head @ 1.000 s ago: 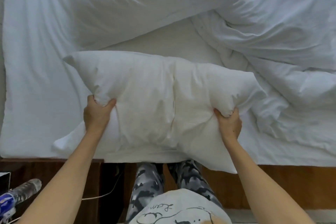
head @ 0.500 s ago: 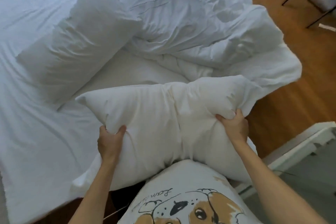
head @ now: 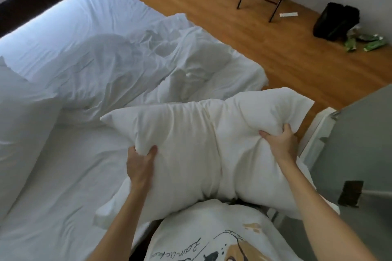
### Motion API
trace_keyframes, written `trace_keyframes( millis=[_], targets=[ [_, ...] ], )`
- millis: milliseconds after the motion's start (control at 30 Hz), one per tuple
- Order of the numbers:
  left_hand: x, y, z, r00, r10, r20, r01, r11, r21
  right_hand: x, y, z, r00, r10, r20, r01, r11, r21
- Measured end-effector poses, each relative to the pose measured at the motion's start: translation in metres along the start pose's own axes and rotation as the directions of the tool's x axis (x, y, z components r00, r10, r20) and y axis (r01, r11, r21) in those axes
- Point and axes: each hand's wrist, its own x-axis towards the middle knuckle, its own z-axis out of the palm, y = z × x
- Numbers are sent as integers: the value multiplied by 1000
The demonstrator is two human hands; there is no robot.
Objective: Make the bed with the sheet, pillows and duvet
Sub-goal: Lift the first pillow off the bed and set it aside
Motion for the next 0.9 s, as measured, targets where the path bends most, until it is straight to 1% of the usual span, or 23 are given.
trace_keyframes(
  millis=[100, 200, 400, 500, 633, 733, 800, 900],
  targets=[
    [-7, 70, 87, 999, 29, 32, -29, 999, 14, 80, 5, -48, 999, 21, -38, -21, 1000, 5],
    [-13, 134, 165, 996, 69, 58, -69, 998, -5, 154, 9, -98, 993, 40, -112, -38, 999, 25],
    [-10, 242, 284, 982, 160, 99, -162, 987, 9, 281, 13, -178, 978, 63, -200, -56, 998, 40],
    [3, 292, 340, 973, 205, 102, -206, 979, -3, 344, 11, -201, 970, 61, -236, -52, 998, 44],
    [35, 352, 424, 976, 189, 106, -188, 982, -20, 438, 10, -217, 964, 70, -255, -56, 997, 62],
    [68, 398, 502, 973, 196, 123, -193, 981, -34, 521, 4, -225, 965, 63, -256, -50, 997, 57],
    [83, 435, 551, 966, 202, 160, -201, 979, -22, 575, -5, -234, 962, 58, -266, -49, 998, 39],
    [101, 502, 615, 970, 185, 156, -186, 983, -10, 657, -26, -259, 957, 68, -282, -63, 998, 26]
  ],
)
